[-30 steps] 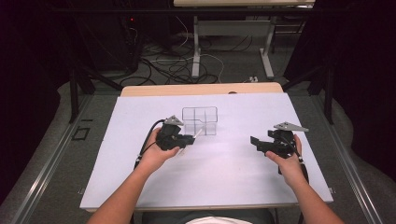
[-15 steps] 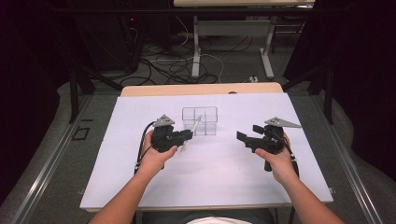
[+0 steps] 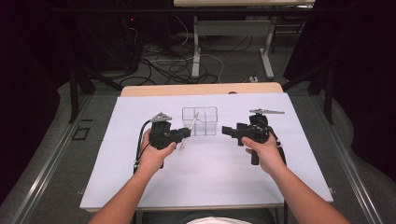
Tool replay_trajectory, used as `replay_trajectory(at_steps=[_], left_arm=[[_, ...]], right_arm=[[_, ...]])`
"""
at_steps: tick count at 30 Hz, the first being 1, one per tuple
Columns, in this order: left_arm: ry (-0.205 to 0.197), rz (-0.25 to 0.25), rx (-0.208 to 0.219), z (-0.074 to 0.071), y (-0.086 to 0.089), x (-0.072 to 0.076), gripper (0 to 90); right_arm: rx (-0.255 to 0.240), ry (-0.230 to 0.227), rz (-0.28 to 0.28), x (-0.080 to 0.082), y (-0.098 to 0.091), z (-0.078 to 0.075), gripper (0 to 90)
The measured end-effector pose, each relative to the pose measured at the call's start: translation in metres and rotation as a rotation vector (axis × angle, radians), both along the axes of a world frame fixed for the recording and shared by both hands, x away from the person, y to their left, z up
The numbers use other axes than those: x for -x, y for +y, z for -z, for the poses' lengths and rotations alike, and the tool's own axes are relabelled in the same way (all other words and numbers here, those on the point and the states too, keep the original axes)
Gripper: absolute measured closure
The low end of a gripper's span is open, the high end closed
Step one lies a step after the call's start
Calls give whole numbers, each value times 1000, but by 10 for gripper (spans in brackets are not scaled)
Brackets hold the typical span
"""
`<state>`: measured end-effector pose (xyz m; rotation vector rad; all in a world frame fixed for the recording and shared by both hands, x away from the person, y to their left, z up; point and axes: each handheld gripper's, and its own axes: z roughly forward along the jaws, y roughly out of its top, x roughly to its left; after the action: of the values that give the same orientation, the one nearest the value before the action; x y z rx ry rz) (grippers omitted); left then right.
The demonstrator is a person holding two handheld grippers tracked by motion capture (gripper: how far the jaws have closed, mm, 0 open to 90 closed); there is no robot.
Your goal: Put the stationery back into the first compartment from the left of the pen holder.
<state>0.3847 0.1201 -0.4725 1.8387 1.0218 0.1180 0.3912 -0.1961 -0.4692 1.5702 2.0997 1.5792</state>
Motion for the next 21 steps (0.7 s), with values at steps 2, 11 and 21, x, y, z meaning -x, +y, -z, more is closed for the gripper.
replay_trajectory(at_steps=[2, 11, 21], left_arm=[[22, -12, 15, -1, 1, 1, 795], [75, -54, 34, 0, 2, 1, 795], [117, -54, 27, 4, -5, 1, 795]], right_arm=[[3, 47, -6, -2, 8, -5, 219], [29, 131, -9, -8, 25, -9, 254], [-43, 225, 6, -13, 39, -4, 363]])
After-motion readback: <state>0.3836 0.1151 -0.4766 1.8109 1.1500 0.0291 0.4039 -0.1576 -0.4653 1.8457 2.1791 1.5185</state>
